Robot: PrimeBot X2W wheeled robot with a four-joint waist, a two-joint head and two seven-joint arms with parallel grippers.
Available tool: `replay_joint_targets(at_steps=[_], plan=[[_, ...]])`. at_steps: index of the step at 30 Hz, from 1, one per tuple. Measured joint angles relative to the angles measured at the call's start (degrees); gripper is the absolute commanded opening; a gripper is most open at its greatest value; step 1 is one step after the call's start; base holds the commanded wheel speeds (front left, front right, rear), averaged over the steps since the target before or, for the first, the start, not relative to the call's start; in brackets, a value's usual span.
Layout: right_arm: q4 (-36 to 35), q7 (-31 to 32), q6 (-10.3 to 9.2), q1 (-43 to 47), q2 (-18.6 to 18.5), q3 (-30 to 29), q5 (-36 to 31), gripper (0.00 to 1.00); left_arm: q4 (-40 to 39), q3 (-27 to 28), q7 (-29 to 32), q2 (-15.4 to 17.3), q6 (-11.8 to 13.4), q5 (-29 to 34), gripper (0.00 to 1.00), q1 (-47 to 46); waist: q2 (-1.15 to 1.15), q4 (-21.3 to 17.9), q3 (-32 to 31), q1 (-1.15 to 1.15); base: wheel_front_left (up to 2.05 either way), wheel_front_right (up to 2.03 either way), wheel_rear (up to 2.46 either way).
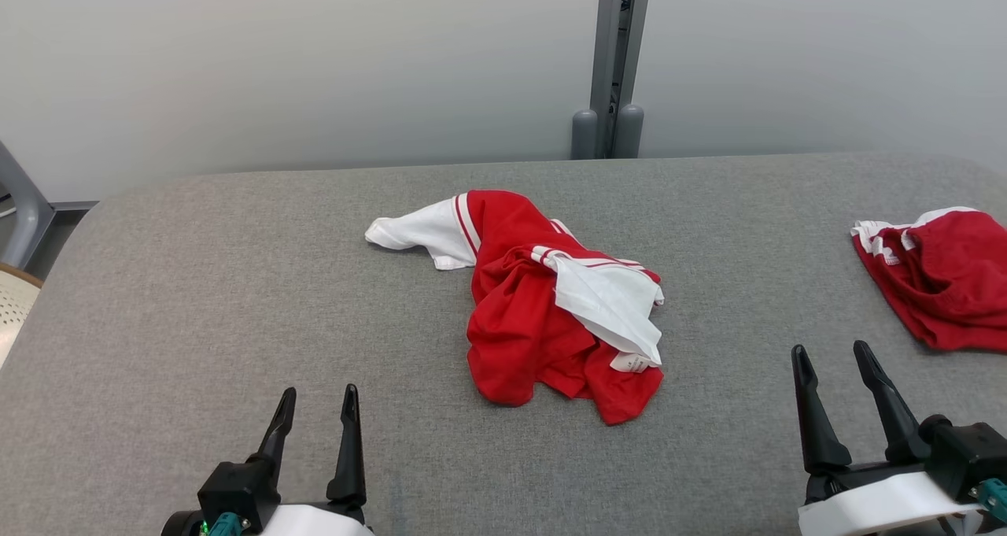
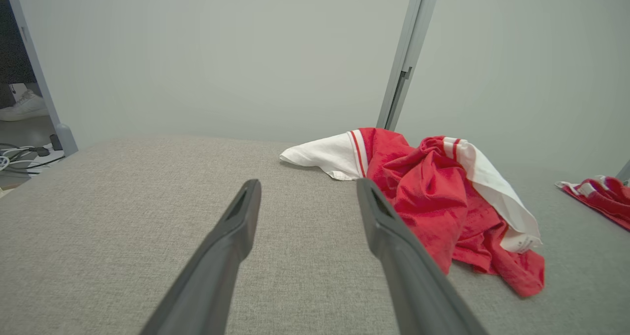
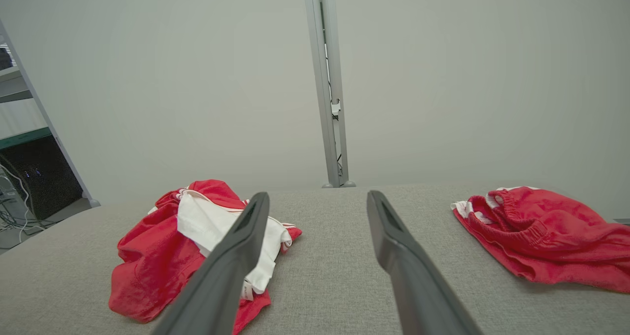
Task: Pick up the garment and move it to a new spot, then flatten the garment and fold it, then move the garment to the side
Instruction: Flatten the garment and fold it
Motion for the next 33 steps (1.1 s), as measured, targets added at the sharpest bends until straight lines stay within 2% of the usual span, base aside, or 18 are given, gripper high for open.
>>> replay_joint_targets(at_steps=[12,16,23,28,31,33], plan=[[0.0,-0.1,0.0,-0.3,0.0,-0.2,-0.1,1.0,0.4,-1.5,0.2,0.0,-1.1,1.6,1.0,-1.9,0.0,0.9,1.0,0.0,0.0,0.0,0.0],[-0.1,-0.1,0.0,-0.8,0.0,-0.7,-0.1,1.0,1.4,-4.3,1.9,0.2,-2.7,3.3,1.0,-5.3,0.0,0.2,1.8,0.0,0.0,0.0,0.0],[-0.2,-0.1,0.0,-2.6,0.0,-1.8,-0.3,1.0,5.3,-12.9,7.4,-0.7,-7.8,7.1,1.0,-16.4,0.0,-2.2,3.6,0.0,0.0,0.0,0.0],[0.0,-0.1,0.0,-3.6,0.0,-1.3,-0.3,1.0,11.0,-17.2,10.4,-1.9,-9.6,5.1,1.0,-22.9,0.0,-5.0,5.3,0.0,0.0,0.0,0.0],[0.2,-0.3,0.0,-4.7,0.0,-1.0,-0.2,1.0,14.8,-18.7,11.0,-2.0,-9.5,2.9,1.0,-26.3,0.0,-6.8,6.5,0.0,0.0,0.0,0.0],[0.3,-0.4,0.0,-5.0,0.0,-0.9,-0.1,1.0,17.6,-19.5,11.3,-2.0,-8.5,0.6,1.0,-28.1,0.0,-8.1,7.4,0.0,0.0,0.0,0.0]])
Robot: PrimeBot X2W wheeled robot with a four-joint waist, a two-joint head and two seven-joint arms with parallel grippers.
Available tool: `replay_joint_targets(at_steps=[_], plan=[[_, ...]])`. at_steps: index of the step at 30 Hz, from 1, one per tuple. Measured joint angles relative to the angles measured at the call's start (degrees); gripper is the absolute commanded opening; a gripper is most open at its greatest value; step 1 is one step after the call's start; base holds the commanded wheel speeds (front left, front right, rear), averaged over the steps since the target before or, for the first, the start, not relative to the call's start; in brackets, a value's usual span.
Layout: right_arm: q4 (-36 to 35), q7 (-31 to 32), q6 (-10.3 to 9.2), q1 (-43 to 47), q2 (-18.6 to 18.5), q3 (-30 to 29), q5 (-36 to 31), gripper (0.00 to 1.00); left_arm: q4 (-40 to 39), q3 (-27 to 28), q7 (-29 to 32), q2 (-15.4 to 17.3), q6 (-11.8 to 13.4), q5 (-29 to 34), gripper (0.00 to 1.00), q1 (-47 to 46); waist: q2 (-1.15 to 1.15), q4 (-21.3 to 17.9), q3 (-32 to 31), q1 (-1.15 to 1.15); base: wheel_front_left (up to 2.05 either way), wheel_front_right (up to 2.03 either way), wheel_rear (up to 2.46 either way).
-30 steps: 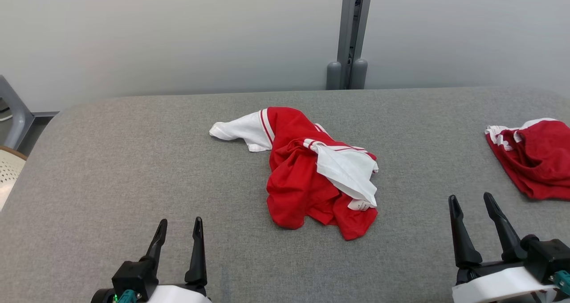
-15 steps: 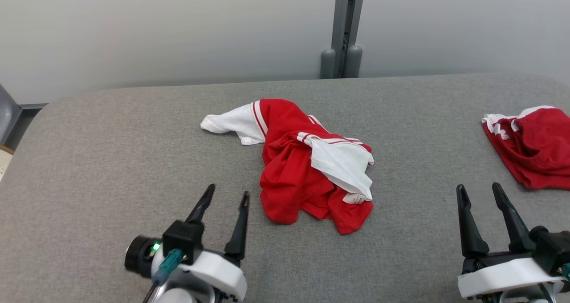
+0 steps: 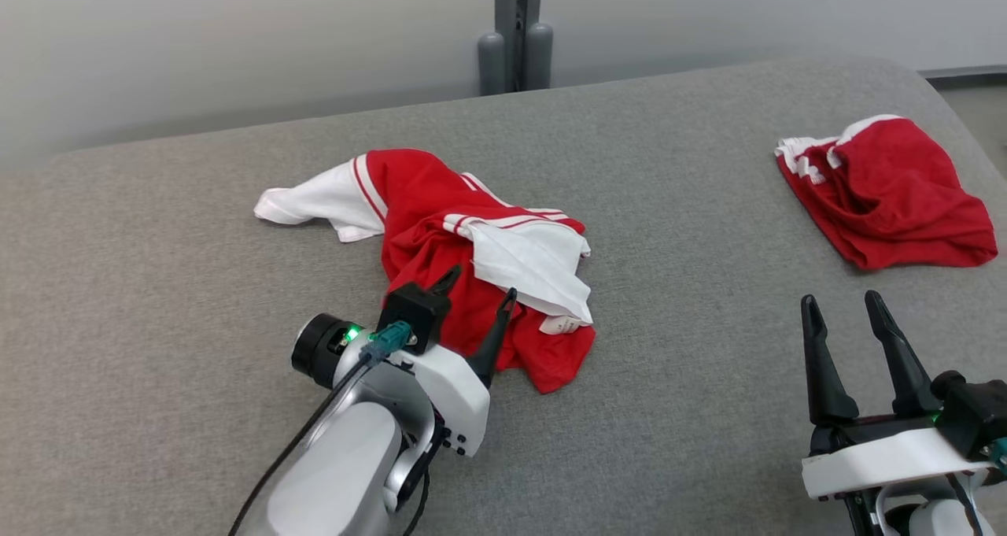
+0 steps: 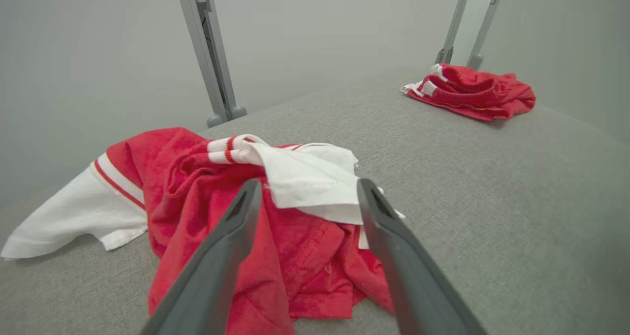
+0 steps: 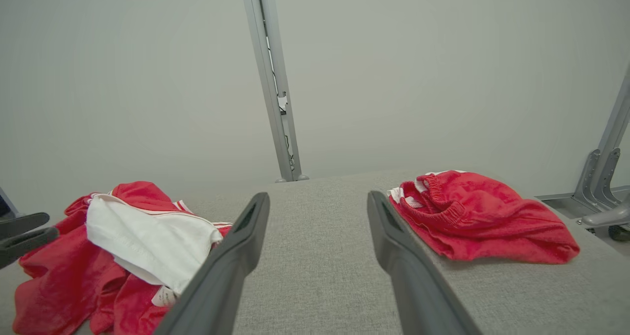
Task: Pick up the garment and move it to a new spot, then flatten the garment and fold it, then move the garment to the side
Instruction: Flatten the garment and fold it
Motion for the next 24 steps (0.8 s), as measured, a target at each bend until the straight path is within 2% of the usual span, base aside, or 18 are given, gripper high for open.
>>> replay_joint_targets(at_steps=[5,9,10,11,12,13,18,24], plan=[[0.6,-0.4,0.0,-1.1,0.0,0.1,0.4,1.0,7.2,-0.1,-1.1,0.0,2.5,-3.2,1.0,-5.0,0.0,-2.8,2.3,0.0,0.0,0.0,0.0],[1.0,-0.9,0.0,-1.5,0.0,-0.1,0.5,1.0,10.6,-1.1,-2.9,0.0,2.6,-6.0,1.0,-7.3,0.0,-4.3,3.9,0.0,0.0,0.0,0.0],[1.2,-0.9,0.0,-1.6,0.0,-0.2,0.5,1.0,10.9,-1.8,-3.3,0.0,2.5,-6.7,0.76,-7.6,0.0,-4.6,4.2,0.0,0.0,0.0,0.0],[1.3,-0.9,0.0,-1.7,0.0,-0.2,0.5,1.0,11.1,-2.5,-3.5,0.0,2.4,-7.5,0.4,-7.9,0.0,-4.8,4.4,0.0,0.0,0.0,0.0],[1.3,-1.0,0.0,-1.8,0.0,-0.2,0.5,1.0,11.1,-3.3,-3.9,-0.1,2.2,-8.3,0.15,-8.2,0.0,-4.9,4.6,0.0,0.0,0.0,0.0],[1.5,-1.1,0.0,-1.9,0.0,-0.3,0.5,1.0,11.1,-4.2,-4.4,-0.1,2.2,-8.9,0.0,-8.5,0.0,-5.0,4.7,0.0,0.0,0.0,0.0],[1.9,-1.4,0.0,-2.4,0.0,-0.3,1.0,1.0,8.6,-7.8,-8.2,0.0,2.9,-11.6,0.0,-11.1,0.0,-4.9,4.6,0.0,0.0,0.0,0.0],[2.1,-1.5,0.0,-2.4,0.0,-0.9,1.0,1.0,2.7,-6.8,-10.9,-0.1,6.4,-13.9,0.0,-14.4,0.0,-3.7,4.1,0.0,0.0,0.0,0.0]])
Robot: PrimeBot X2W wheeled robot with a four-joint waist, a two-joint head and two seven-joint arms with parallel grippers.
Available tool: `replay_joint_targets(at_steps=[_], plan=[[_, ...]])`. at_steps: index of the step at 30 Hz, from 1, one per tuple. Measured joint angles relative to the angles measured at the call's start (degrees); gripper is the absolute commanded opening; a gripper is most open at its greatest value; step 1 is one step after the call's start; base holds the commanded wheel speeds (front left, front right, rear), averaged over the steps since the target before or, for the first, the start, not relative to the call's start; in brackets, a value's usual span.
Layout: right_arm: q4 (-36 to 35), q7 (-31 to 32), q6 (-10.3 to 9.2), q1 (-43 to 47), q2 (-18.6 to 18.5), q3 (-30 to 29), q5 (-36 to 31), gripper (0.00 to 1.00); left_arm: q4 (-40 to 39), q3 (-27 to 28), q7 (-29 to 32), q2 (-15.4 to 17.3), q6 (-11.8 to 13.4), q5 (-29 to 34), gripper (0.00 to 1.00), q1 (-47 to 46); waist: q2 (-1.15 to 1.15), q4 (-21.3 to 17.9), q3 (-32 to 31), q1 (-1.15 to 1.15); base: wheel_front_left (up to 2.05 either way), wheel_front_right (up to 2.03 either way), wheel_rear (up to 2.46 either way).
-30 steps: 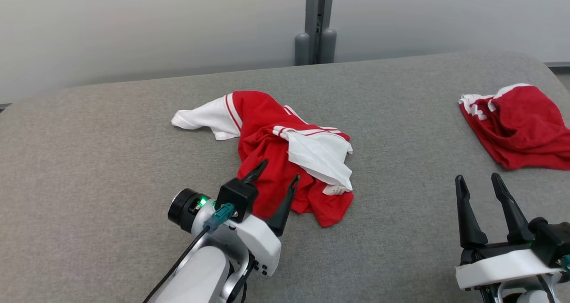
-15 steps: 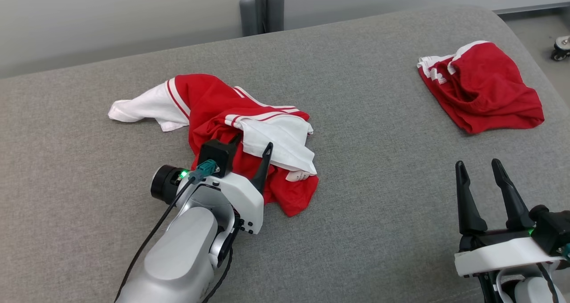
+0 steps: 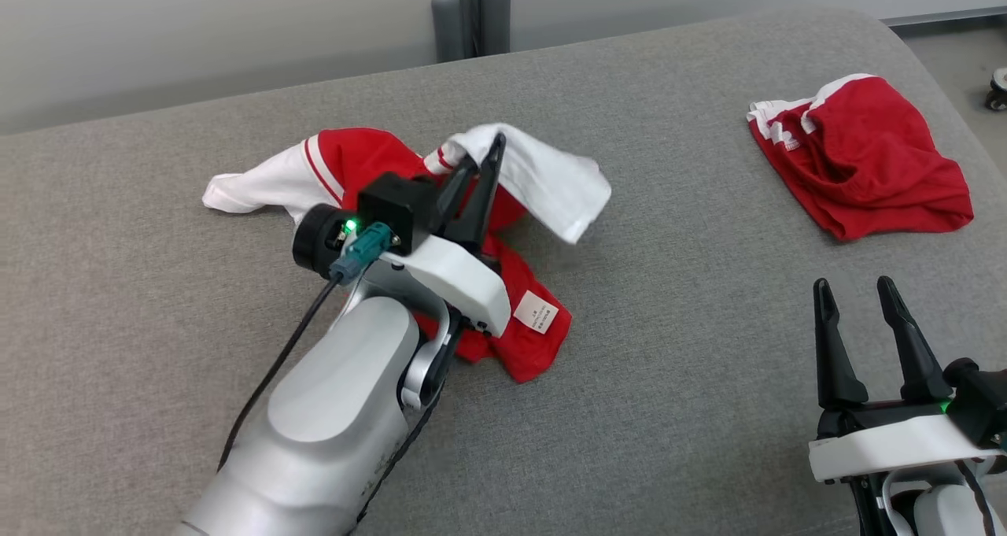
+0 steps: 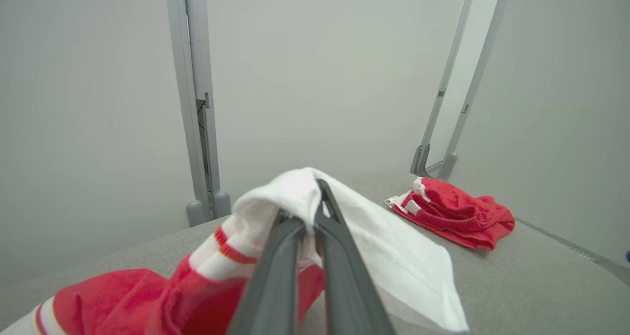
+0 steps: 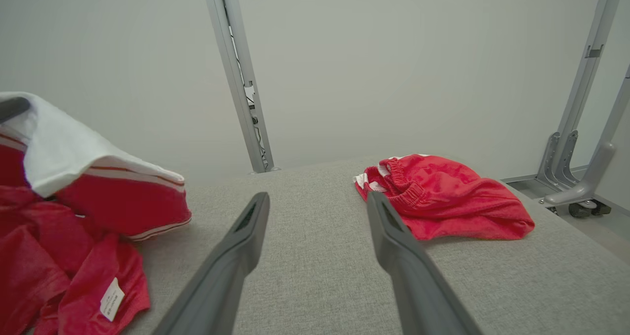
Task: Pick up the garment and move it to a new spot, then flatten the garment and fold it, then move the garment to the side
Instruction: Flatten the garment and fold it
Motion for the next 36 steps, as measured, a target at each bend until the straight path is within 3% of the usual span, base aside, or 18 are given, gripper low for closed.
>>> replay_joint_targets(at_steps=[8,12,17,22,33,34,35,36], plan=[[-0.2,-0.1,0.0,0.5,0.0,-0.9,0.0,1.0,-10.2,11.4,-0.4,3.0,5.2,0.9,0.0,2.7,0.0,2.8,-0.8,0.0,0.0,0.0,0.0],[-0.3,-0.1,0.0,0.8,0.0,-1.1,-0.4,1.0,-14.6,20.0,-0.4,6.3,7.8,1.0,0.0,11.6,0.0,5.3,-1.2,0.0,0.0,0.0,0.0],[-0.4,-0.1,0.0,1.0,0.0,-0.9,-0.5,1.0,-15.9,27.1,-0.4,7.5,9.0,0.7,0.0,19.1,0.0,7.3,-1.5,0.0,0.0,0.0,0.0],[-0.5,0.0,0.0,1.1,0.0,-0.2,-0.8,1.0,-14.7,34.0,-0.4,6.1,8.5,0.7,0.0,26.0,0.0,9.3,-1.7,0.0,0.0,0.0,0.0],[-0.3,1.2,0.0,1.4,0.0,1.0,-1.4,1.0,-12.1,43.8,-0.4,2.1,4.3,4.8,0.0,33.7,0.0,10.9,-2.3,0.0,0.0,0.0,0.0],[-0.3,1.3,0.0,1.4,0.0,1.3,-1.5,1.0,-11.7,44.0,-0.4,1.9,3.6,5.2,0.38,33.8,0.0,11.0,-2.4,0.0,0.0,0.0,0.0],[-0.3,1.4,0.0,1.4,0.0,1.5,-1.5,1.0,-11.3,44.1,-0.4,1.7,2.9,5.7,0.89,33.8,0.0,11.0,-2.5,0.0,0.0,0.0,0.0],[-0.2,1.7,0.0,1.5,0.0,1.8,-1.6,1.0,-11.1,44.2,-0.4,1.5,2.5,6.2,1.0,33.8,0.0,11.1,-2.7,0.0,0.0,0.0,0.0]])
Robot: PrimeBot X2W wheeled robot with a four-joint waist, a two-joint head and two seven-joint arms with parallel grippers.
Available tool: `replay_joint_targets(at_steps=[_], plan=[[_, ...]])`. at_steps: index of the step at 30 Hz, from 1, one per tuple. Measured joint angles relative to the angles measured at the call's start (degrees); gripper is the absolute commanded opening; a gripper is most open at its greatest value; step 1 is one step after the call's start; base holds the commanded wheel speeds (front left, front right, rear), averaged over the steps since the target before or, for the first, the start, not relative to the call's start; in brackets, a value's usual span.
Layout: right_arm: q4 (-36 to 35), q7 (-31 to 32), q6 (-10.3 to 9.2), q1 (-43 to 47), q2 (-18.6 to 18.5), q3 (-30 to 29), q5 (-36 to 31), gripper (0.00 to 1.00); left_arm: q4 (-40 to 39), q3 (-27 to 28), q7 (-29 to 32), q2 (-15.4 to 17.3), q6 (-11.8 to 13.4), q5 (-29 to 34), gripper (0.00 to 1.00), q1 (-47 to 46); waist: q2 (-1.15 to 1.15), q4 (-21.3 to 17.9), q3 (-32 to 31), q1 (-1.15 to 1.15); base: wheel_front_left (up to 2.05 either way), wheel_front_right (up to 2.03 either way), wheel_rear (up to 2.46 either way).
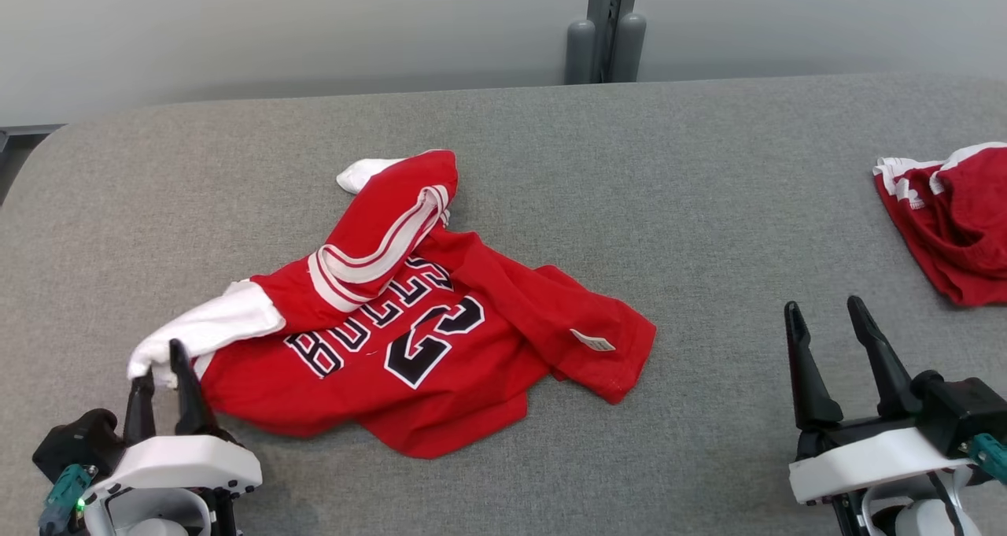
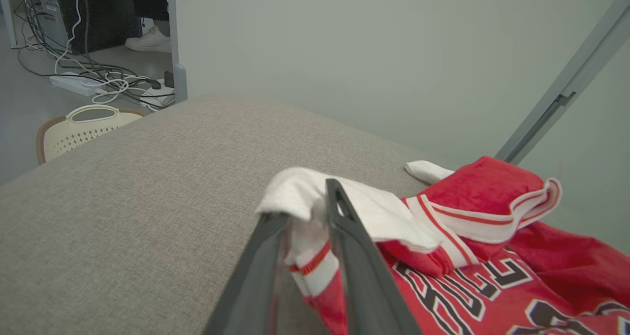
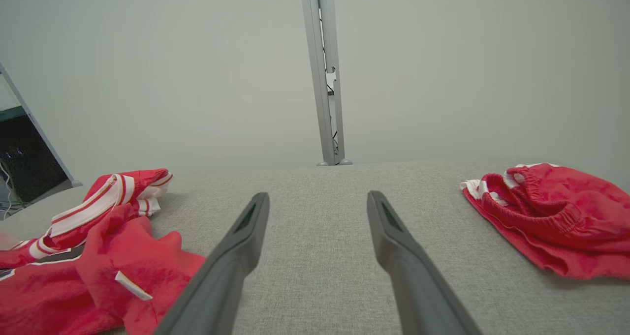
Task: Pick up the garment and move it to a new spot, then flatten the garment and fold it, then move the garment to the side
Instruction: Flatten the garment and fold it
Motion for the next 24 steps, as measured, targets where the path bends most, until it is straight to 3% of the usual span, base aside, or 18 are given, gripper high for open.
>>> replay_joint_targets(at_steps=[5,13,19,24], plan=[[0.4,0.9,0.0,0.3,0.0,2.2,-0.7,1.0,-1.7,0.4,0.0,-1.0,-2.9,3.1,1.0,0.0,0.0,0.6,-1.3,0.0,0.0,0.0,0.0],[1.5,2.5,0.0,1.1,0.0,5.2,-1.0,1.0,-5.0,-3.6,0.0,-1.2,-6.4,7.8,1.0,2.8,0.0,2.4,-3.2,0.0,0.0,0.0,0.0],[4.3,4.1,0.0,1.2,0.0,9.3,-1.7,1.0,-7.3,-8.5,0.0,-1.4,-6.5,8.8,1.0,5.6,0.0,4.6,-3.5,0.0,0.0,0.0,0.0],[10.8,4.8,0.0,-0.3,0.0,11.9,-4.7,1.0,-8.1,-12.0,0.0,-1.5,-5.4,7.6,1.0,7.3,0.0,7.0,-3.3,0.0,0.0,0.0,0.0]])
